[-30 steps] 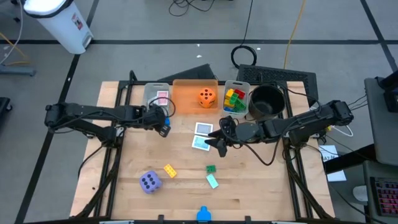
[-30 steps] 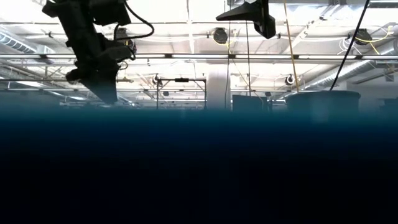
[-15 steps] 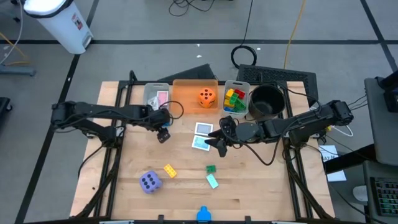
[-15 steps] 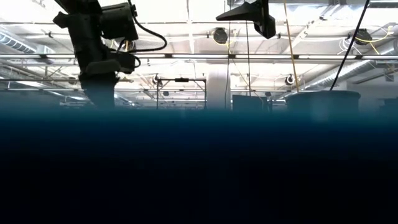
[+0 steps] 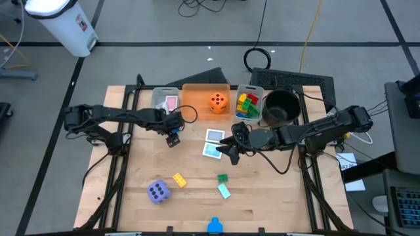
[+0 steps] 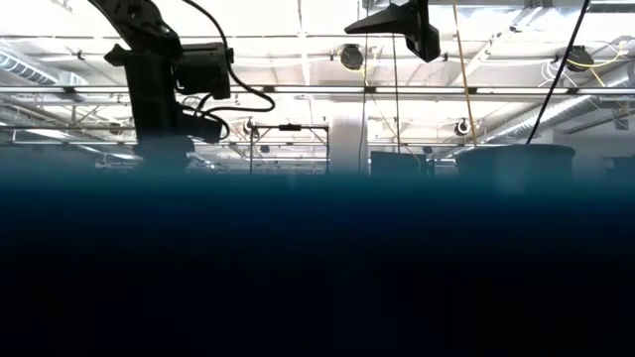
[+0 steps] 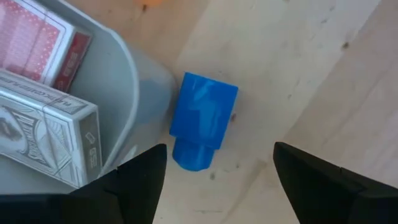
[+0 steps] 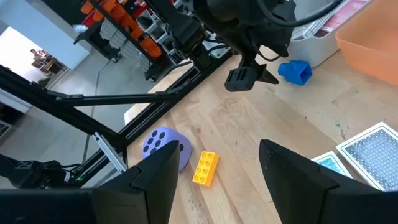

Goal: Pick & Place Toys
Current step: Put the blue game piece into the right gray bin

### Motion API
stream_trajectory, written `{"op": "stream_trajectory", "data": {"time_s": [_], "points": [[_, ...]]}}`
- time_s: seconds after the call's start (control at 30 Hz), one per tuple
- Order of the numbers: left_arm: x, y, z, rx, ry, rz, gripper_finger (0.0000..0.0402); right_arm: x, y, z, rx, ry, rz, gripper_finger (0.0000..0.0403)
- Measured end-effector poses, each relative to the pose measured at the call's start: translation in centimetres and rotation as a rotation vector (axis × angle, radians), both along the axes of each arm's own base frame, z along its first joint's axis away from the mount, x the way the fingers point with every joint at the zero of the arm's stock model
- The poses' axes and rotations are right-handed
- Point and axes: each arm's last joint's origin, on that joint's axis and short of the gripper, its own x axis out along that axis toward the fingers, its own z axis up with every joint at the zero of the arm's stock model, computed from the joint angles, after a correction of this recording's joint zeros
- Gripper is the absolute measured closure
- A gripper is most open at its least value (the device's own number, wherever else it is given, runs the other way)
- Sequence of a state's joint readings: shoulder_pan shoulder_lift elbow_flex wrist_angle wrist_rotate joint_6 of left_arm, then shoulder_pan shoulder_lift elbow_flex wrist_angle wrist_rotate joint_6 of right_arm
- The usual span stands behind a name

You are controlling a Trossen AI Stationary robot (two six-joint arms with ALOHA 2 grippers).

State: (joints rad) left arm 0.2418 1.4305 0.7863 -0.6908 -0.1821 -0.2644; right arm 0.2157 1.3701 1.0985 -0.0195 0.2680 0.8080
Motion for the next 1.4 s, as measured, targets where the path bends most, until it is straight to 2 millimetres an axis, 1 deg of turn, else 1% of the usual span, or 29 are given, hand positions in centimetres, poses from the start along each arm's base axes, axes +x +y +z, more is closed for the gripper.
{"op": "stream_trajectory", "data": {"time_s": [0.27, 0.37, 0.73, 0.83, 1.1, 1.4], "points": [[0.5, 0.7, -0.9, 0.007, 0.013, 0.005, 0.0105, 0.0, 0.0, 0.0, 0.016, -0.001, -0.007, 0.0193], [0.7, 0.7, -1.0, 0.005, -0.008, 0.004, 0.0105, 0.0, 0.0, 0.0, 0.015, -0.001, -0.007, 0.0193], [1.1, 0.1, -1.0, -0.146, -0.057, -0.087, 0.0105, 0.0, -0.4, -0.1, 0.000, 0.008, -0.012, 0.0193], [1.1, -0.1, -1.0, -0.152, -0.058, -0.090, 0.0105, 0.1, -0.7, -0.1, -0.002, 0.008, -0.022, 0.0193], [1.0, 0.2, -1.0, -0.090, -0.062, 0.078, 0.0105, 0.2, -1.0, -0.1, -0.008, 0.009, -0.028, 0.0193], [1.6, 0.3, -0.8, -0.080, -0.136, 0.115, 0.0105, 0.2, -1.1, -0.1, -0.011, 0.009, -0.029, 0.0193]]}}
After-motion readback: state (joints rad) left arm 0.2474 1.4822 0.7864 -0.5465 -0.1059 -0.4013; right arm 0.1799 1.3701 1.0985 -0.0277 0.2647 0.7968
